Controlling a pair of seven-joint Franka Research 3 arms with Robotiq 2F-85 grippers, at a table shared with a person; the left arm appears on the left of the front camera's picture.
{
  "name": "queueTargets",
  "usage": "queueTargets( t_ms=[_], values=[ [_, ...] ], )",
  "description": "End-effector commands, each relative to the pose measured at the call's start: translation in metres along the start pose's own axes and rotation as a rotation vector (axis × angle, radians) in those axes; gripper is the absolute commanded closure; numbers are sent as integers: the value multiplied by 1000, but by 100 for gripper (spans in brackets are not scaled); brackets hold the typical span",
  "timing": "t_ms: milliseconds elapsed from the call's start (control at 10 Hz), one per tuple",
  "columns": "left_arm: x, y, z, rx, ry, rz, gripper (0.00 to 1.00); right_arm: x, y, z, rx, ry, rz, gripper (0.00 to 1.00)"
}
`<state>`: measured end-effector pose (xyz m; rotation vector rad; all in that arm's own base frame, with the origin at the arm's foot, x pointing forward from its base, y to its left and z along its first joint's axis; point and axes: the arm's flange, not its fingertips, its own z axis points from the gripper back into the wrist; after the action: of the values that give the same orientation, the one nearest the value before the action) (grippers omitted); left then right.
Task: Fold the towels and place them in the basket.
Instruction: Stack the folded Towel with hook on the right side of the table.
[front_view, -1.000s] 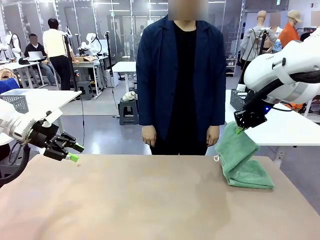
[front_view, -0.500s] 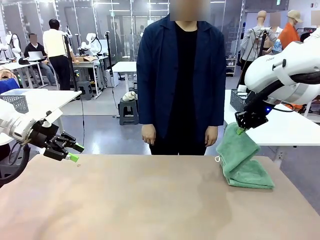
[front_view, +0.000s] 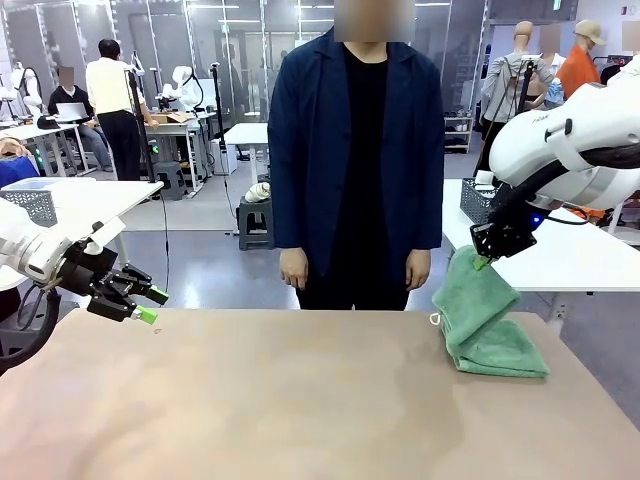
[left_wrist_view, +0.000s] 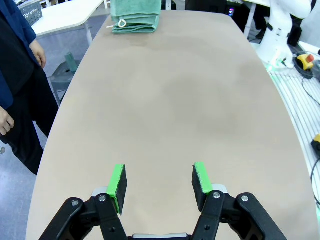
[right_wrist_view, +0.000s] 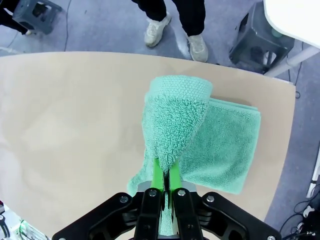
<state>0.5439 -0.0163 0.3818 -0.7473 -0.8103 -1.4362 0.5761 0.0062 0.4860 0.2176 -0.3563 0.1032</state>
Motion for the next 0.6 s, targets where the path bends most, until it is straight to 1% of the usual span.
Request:
queueTargets(
  t_ms=[0,200,300,500],
  values=[
    [2,0,1,2,0,-4,32,0,-22,-3,23,61,14,95],
    [2,0,1,2,0,-4,32,-7,-46,-8,41,80,-3,95],
    [2,0,1,2,0,-4,32,-12,-56,-13,78,91,-1,95],
    [2,0,1,2,0,-4,32,-15,-74,-29,146,60,1,95]
  ],
)
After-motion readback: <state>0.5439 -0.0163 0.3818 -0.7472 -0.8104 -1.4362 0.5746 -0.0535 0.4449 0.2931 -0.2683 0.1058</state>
